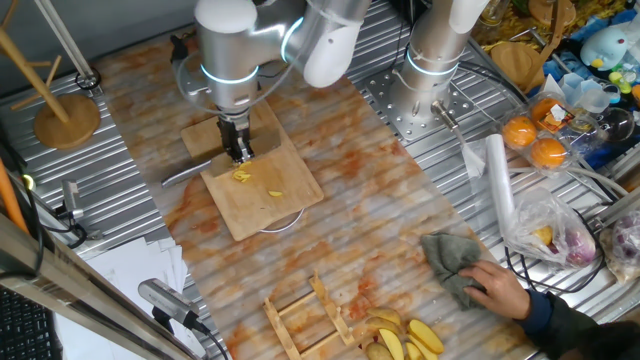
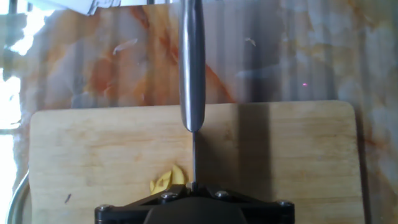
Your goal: Chop the potatoes
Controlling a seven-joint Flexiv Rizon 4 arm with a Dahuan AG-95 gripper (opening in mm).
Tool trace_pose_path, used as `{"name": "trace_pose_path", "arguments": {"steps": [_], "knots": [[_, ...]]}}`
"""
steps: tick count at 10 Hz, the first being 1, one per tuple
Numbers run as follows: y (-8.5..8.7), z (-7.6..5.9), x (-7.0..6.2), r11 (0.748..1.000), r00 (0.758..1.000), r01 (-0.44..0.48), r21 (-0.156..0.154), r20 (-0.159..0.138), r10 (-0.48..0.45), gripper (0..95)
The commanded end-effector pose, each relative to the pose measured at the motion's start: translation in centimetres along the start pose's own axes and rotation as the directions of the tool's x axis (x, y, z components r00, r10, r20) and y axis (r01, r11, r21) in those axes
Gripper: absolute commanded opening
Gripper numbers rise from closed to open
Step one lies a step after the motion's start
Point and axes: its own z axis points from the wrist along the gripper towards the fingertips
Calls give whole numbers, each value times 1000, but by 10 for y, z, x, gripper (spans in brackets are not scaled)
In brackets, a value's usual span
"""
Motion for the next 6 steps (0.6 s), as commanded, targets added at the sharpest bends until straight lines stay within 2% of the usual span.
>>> {"name": "trace_pose_path", "arguments": {"steps": [1,2,5,6], "knots": [[-2,-30,-5,1000,1000,-9,-24,-13,8,0],[-2,-32,-5,1000,1000,-11,-29,0,11,0],[-2,-33,-5,1000,1000,-8,-26,14,8,0],[-3,-32,-6,1000,1000,-5,-12,16,6,0]]}}
